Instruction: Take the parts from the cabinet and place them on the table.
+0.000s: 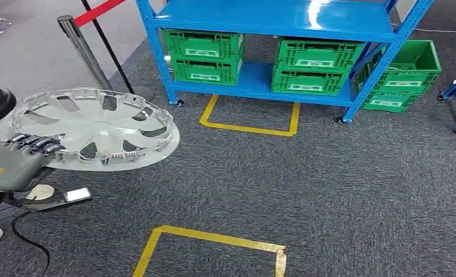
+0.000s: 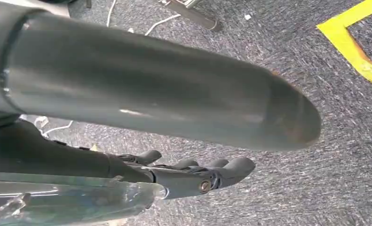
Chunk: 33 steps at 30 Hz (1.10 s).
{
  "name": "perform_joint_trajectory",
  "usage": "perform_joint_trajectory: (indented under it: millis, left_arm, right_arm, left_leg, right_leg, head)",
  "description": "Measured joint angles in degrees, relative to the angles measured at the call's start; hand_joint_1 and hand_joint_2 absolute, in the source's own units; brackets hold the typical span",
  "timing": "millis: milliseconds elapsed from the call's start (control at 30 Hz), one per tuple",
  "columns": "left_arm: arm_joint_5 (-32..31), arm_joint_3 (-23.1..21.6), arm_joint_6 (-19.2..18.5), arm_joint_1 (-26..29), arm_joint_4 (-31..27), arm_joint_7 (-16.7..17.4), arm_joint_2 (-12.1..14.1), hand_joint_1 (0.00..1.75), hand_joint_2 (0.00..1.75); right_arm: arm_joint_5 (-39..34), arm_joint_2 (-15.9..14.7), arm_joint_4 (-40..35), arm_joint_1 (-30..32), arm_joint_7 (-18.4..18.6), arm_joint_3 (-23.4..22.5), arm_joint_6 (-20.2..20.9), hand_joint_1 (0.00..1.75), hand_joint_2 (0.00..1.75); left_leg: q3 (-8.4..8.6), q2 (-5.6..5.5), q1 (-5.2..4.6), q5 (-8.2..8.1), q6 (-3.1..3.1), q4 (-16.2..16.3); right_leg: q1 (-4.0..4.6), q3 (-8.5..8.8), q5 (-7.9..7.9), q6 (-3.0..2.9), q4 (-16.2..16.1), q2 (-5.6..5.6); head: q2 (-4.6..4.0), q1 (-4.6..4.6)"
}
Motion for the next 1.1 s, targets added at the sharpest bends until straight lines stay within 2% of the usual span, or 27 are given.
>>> perform_joint_trajectory:
  millis: [367,400,433,467,500,533,600,633,667,700,733,767,800,833,867,933,1000,1033,1067,1100]
  left_arm:
    - [0.0,0.0,0.0,0.05,0.0,0.0,0.0,1.75,1.75]
    - [0.04,0.04,-0.26,0.02,0.0,0.0,0.18,1.75,1.75]
    - [0.26,0.07,-0.88,-0.09,0.0,0.0,0.24,1.75,1.75]
    - [0.44,0.15,-1.36,-0.25,0.0,-0.02,0.37,1.75,1.75]
    - [0.46,0.15,-1.79,-0.55,0.04,-0.02,0.31,1.75,1.75]
    - [0.46,0.15,-2.01,-0.82,0.11,-0.09,0.28,1.75,1.75]
    - [0.44,0.15,-2.08,-0.86,0.28,-0.09,0.09,1.75,1.75]
    - [0.44,0.15,-2.08,-0.97,0.35,-0.09,-0.04,1.75,1.75]
    - [0.44,0.15,-2.1,-0.96,0.44,-0.09,-0.15,1.75,1.75]
    - [0.44,0.15,-2.12,-0.94,0.55,-0.11,-0.26,1.75,1.75]
    - [0.44,0.15,-2.14,-0.94,0.57,-0.11,-0.35,1.75,1.75]
    - [0.44,0.13,-2.16,-0.94,0.57,-0.13,-0.39,1.75,1.75]
    - [0.44,0.17,-2.16,-0.97,0.57,-0.13,-0.26,1.75,1.75]
    - [0.44,0.28,-2.16,-0.89,0.57,-0.13,-0.13,1.75,1.75]
    - [0.44,0.3,-2.16,-0.89,0.57,-0.2,-0.13,1.75,1.75]
    - [0.44,0.39,-2.21,-0.96,0.66,-0.2,-0.09,1.75,1.75]
    - [0.44,0.42,-2.19,-0.91,0.68,-0.2,-0.09,1.75,1.75]
    - [0.46,0.44,-2.16,-0.89,0.68,-0.2,-0.05,1.75,1.75]
    - [0.44,0.44,-2.16,-1.08,0.68,-0.2,-0.04,1.75,1.75]
    - [0.44,0.44,-2.16,-1.15,0.68,-0.2,-0.04,1.75,1.75]
  right_arm:
    - [0.02,0.0,0.0,0.0,0.0,0.0,0.0,0.0,0.0]
    - [0.26,0.09,-0.02,-0.06,0.0,0.0,-0.18,0.0,0.0]
    - [1.1,0.11,-0.02,-0.14,0.02,0.15,-0.59,0.0,0.0]
    - [1.71,0.07,-0.02,-0.11,0.07,0.42,-0.99,0.0,0.0]
    - [2.34,0.13,-0.04,-0.03,0.13,0.74,-1.24,0.0,0.0]
    - [2.51,0.18,-0.04,-0.13,0.18,0.94,-1.36,0.0,0.0]
    - [2.75,0.24,-0.09,-0.19,0.26,1.36,-1.38,0.0,0.0]
    - [2.84,0.31,-0.11,-0.17,0.26,1.55,-1.38,0.0,0.0]
    - [2.93,0.33,-0.11,-0.12,0.28,1.66,-1.38,0.0,0.0]
    - [2.95,0.33,-0.11,-0.12,0.28,1.68,-1.38,0.0,0.0]
    - [2.95,0.33,-0.11,-0.14,0.28,1.7,-1.38,0.0,0.0]
    - [2.97,0.33,-0.11,-0.15,0.28,1.7,-1.4,0.0,0.0]
    - [2.97,0.48,-0.18,-0.39,0.28,1.73,-1.4,0.0,0.0]
    - [3.02,0.73,-0.28,-0.35,0.28,1.71,-1.4,0.0,0.0]
    - [3.08,0.72,-0.28,-0.37,0.28,1.73,-1.44,0.0,0.0]
    - [3.06,0.7,-0.28,-0.33,0.28,1.73,-1.42,0.0,0.0]
    - [3.08,0.72,-0.28,-0.31,0.28,1.79,-1.42,0.0,0.0]
    - [3.1,0.74,-0.28,-0.46,0.28,1.92,-1.42,0.0,0.0]
    - [3.1,0.74,-0.28,-0.5,0.26,2.03,-1.51,0.0,0.0]
    - [3.1,0.74,-0.28,-0.42,0.26,2.1,-1.51,0.0,0.0]
  left_leg:
    - [-0.08,0.0,0.0,0.11,0.09,0.0]
    - [-0.2,-0.04,-0.28,-0.13,0.87,0.17]
    - [0.0,-0.1,-0.29,0.14,1.42,-0.59]
    - [0.94,-0.15,0.54,1.17,1.61,-2.42]
    - [1.29,-0.27,0.48,1.54,1.6,-3.09]
    - [1.23,-0.5,0.64,1.77,1.66,-3.16]
    - [0.84,-0.95,0.8,1.92,1.4,-3.15]
    - [0.62,-1.31,0.97,2.1,1.13,-3.12]
    - [0.36,-1.84,1.19,2.31,0.8,-3.07]
    - [0.06,-2.34,1.49,2.53,0.43,-2.95]
    - [-0.44,-3.02,1.94,2.73,-0.15,-2.6]
    - [-1.03,-3.55,2.38,2.73,-0.75,-1.85]
    - [-1.7,-3.98,2.28,2.64,-1.54,-0.71]
    - [-2.28,-4.48,2.28,2.5,-2.06,-0.16]
    - [-2.39,-4.89,2.18,2.67,-2.17,0.19]
    - [-2.46,-5.58,2.31,3.3,-2.34,-0.27]
    - [-2.95,-6.4,2.61,3.65,-2.7,-0.23]
    - [-3.57,-4.01,2.27,2.26,-2.6,0.98]
    - [-4.86,-2.13,1.99,-0.32,-2.5,4.16]
    - [-6.64,-1.24,1.92,-3.03,-2.46,8.77]
  right_leg:
    - [0.0,-0.07,0.07,0.02,0.0,0.0]
    - [-0.33,0.16,0.41,0.77,-0.56,-0.22]
    - [-0.27,0.44,0.57,1.0,-1.03,-0.32]
    - [0.0,0.14,0.4,0.95,-0.97,-0.39]
    - [-0.05,-0.26,-0.95,1.21,0.2,-0.22]
    - [-0.24,-1.59,-3.64,1.51,3.59,-0.13]
    - [-0.82,-5.2,-8.56,2.23,12.67,-0.15]
    - [-1.09,-6.19,-9.7,2.59,15.51,-0.16]
    - [-1.42,-5.91,-9.35,2.92,15.67,-0.16]
    - [-1.75,-4.34,-8.01,3.34,13.33,-0.13]
    - [-2.16,-1.4,-5.73,3.8,8.23,0.07]
    - [-2.74,1.89,-3.89,4.37,2.9,1.11]
    - [-3.08,3.51,-4.6,5.17,-0.04,3.65]
    - [-2.79,3.05,-4.51,3.78,0.53,3.95]
    - [-2.7,2.67,-4.54,2.75,1.44,3.07]
    - [-2.46,3.09,-4.58,2.12,2.04,2.18]
    - [-2.68,1.93,-4.22,1.32,2.22,1.22]
    - [-2.53,2.53,-3.87,0.76,2.2,0.6]
    - [-2.35,2.33,-3.64,0.4,2.09,0.12]
    - [-2.14,2.11,-3.44,0.15,2.07,-0.45]
  head:
    - [0.0,0.0]
    - [0.0,-0.02]
    - [0.0,-0.13]
    - [0.0,-0.09]
    - [0.0,0.04]
    - [0.02,0.26]
    - [0.02,0.44]
    - [0.02,0.37]
    - [0.02,0.46]
    - [0.02,0.35]
    - [0.02,0.42]
    - [0.02,0.44]
    - [0.02,0.46]
    - [0.02,0.7]
    - [0.04,0.01]
    - [0.0,-0.44]
    - [0.0,-0.42]
    - [0.02,-0.79]
    - [0.02,-0.96]
    - [0.02,-1.2]
